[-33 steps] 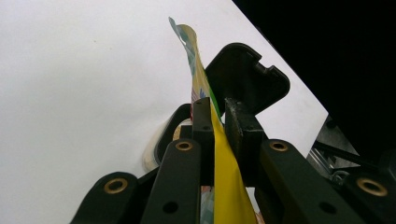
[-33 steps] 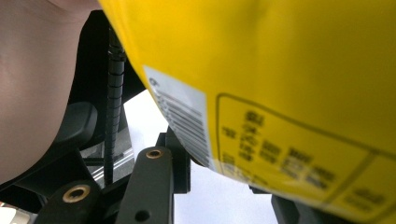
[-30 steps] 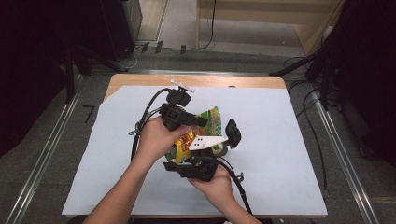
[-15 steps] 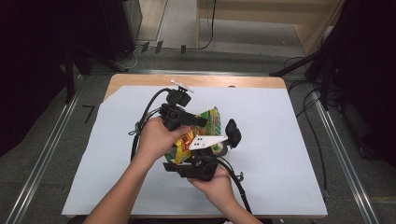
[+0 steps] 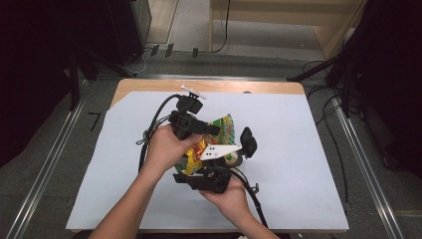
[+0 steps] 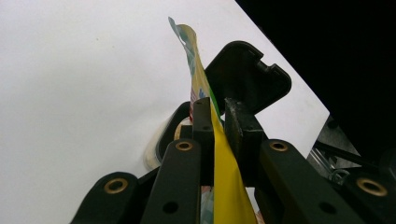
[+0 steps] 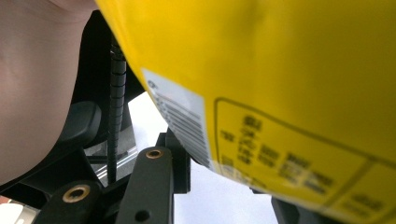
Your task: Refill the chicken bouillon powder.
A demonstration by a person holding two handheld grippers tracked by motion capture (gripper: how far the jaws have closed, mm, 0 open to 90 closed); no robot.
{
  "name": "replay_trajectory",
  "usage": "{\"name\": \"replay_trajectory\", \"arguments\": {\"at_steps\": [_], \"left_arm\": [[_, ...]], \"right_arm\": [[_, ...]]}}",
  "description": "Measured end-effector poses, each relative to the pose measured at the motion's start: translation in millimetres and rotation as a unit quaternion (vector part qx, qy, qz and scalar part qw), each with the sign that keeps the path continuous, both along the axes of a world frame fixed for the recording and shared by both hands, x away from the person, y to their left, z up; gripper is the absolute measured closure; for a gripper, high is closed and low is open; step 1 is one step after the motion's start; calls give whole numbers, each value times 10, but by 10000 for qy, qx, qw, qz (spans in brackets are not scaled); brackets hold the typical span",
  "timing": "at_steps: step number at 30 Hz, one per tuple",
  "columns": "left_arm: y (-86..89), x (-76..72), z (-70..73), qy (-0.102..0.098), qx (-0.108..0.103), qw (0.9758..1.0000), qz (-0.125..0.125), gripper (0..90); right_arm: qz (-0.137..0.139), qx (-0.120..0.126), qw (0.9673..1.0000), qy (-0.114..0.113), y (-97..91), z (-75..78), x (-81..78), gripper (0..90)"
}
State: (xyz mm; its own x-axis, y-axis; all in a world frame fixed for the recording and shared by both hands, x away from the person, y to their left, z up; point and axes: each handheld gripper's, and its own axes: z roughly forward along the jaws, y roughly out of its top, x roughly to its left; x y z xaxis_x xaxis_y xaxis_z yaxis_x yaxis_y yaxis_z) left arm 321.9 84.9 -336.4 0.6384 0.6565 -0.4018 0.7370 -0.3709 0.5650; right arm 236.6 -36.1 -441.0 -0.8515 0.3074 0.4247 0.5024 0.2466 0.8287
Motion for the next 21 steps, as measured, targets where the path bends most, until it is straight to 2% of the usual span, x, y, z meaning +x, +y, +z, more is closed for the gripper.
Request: {"name": "replay_trajectory", "arguments": {"at_steps": [21], "left_arm": [[11, -2, -3, 9, 4, 10000, 4, 834]], "right_arm": [[16, 18, 10000, 44, 13, -2, -2, 688]]}}
